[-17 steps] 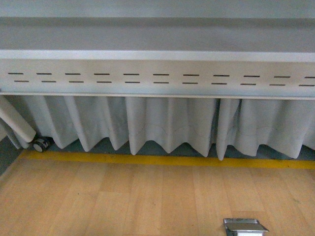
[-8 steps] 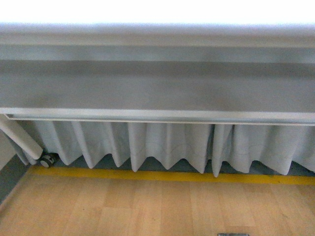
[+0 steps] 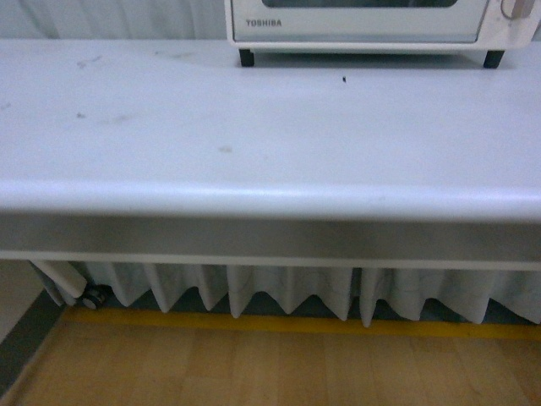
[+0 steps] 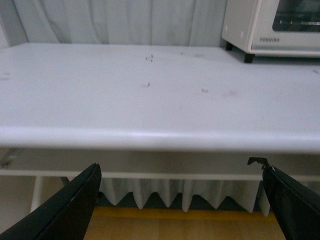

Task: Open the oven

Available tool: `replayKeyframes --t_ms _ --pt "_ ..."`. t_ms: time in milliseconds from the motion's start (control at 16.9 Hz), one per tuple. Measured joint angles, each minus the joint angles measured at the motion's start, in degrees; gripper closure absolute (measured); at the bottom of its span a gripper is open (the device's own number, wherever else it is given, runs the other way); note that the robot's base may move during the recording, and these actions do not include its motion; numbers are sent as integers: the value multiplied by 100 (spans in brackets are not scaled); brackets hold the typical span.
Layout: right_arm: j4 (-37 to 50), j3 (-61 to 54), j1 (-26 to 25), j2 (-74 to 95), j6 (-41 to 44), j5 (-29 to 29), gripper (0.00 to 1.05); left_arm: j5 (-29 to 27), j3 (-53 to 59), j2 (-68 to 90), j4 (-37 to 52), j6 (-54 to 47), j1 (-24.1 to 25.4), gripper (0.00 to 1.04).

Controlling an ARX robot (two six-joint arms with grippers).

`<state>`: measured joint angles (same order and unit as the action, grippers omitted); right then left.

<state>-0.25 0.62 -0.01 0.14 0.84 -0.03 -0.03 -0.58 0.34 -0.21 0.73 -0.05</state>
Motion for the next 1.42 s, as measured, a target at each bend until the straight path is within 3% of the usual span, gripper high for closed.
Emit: replayKeyframes --t_ms 1424 --pt "2 0 0 7 0 2 6 2 -2 0 0 -13 0 7"
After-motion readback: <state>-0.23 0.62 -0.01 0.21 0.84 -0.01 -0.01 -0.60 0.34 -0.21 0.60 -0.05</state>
